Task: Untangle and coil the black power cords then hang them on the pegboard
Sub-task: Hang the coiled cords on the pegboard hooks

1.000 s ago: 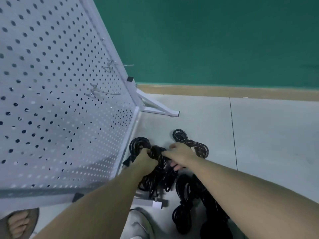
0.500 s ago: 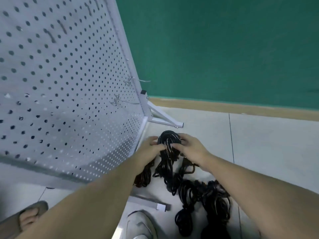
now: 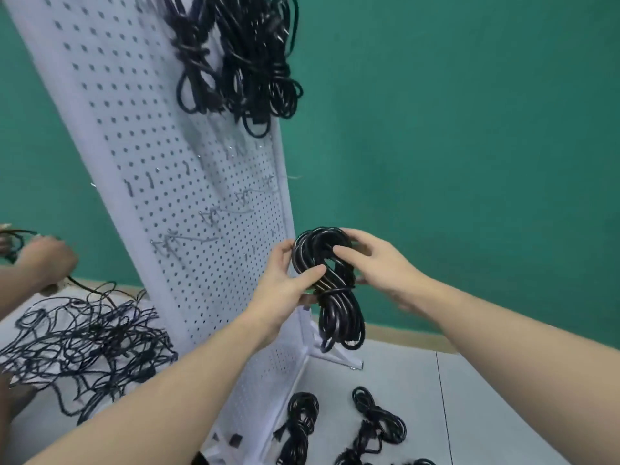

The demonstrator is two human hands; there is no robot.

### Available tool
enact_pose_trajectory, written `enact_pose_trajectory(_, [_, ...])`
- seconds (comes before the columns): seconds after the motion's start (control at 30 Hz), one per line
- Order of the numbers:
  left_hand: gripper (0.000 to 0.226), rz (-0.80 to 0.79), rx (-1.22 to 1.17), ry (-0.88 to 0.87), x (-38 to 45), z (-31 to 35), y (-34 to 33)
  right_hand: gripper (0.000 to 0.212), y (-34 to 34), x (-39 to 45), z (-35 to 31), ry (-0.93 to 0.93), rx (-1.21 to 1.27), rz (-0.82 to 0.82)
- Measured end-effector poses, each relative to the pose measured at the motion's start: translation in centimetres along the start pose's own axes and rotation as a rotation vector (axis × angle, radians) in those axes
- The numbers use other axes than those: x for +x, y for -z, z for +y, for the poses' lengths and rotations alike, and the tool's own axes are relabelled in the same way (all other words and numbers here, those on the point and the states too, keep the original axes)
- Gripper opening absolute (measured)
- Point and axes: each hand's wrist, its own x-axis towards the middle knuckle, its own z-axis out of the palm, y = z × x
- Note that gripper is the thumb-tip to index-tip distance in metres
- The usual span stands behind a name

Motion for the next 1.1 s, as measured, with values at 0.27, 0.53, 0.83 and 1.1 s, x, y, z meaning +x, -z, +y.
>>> enact_pose_trajectory(0.27, [0.049,0.073,0.107,-0.319,-3.8,12.0,0.7,0.039,-4.4,-1.2,-11.1,0.167,0.268,0.019])
enact_pose_trajectory(0.53, [0.025,0.26,0.67,-0.734,-3.9,21.5,3.2,0.036,-6.4,-0.8,-20.3,0.332,0.367,-0.102])
enact_pose_trajectory(0.83, [0.04,0.53,0.766,-0.922,-2.6,27.2,5.1,0.053,-7.9,1.1,-27.5,0.57,0.088,-0.128])
enact_pose_trajectory(1.1, [0.034,0.647,0.756,-0.902,0.0,30.1,6.2,0.058,-8.7,4.2,-30.3,0.703,-0.069,0.002])
